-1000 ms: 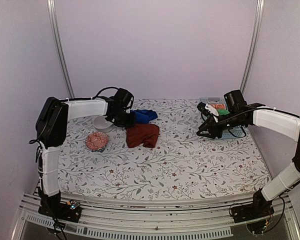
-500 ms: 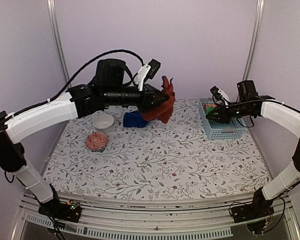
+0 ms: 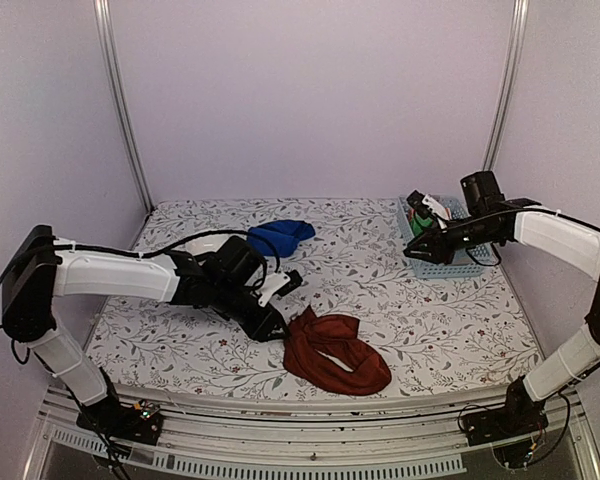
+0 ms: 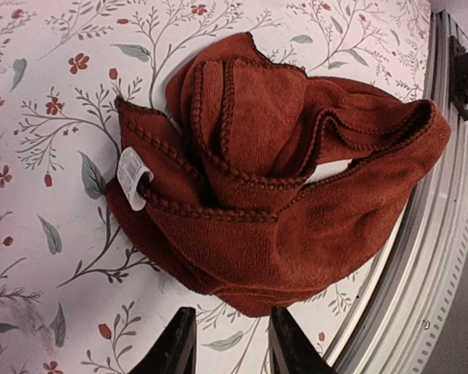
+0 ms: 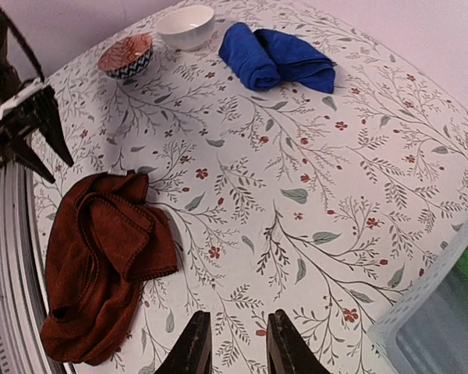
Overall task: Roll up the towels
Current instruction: Place the towel at the center of the board, then adjust the towel at the center of the board.
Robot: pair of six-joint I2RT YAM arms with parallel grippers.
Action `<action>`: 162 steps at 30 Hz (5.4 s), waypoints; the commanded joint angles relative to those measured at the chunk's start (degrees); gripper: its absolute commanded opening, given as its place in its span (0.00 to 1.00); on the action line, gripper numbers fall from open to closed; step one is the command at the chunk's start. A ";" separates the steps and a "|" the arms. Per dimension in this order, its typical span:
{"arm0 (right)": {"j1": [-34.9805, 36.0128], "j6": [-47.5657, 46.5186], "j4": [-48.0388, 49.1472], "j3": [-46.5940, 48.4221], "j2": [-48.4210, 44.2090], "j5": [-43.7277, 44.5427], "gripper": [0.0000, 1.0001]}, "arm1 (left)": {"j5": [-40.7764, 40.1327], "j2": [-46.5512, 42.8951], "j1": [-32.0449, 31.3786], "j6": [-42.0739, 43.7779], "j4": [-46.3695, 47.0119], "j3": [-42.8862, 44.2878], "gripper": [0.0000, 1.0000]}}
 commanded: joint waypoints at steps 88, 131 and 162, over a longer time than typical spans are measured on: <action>17.26 -20.42 -26.68 -9.85 -17.02 4.40 0.35 | -2.04 -21.65 14.90 -20.94 8.03 -7.34 0.00; 5.04 -17.43 -11.78 -3.08 -0.09 13.47 0.34 | -28.22 -61.57 16.69 -24.46 -14.45 -17.71 0.00; 15.43 -20.41 11.71 1.97 22.77 33.98 0.44 | -20.46 -31.46 17.47 -21.43 9.60 -19.13 0.00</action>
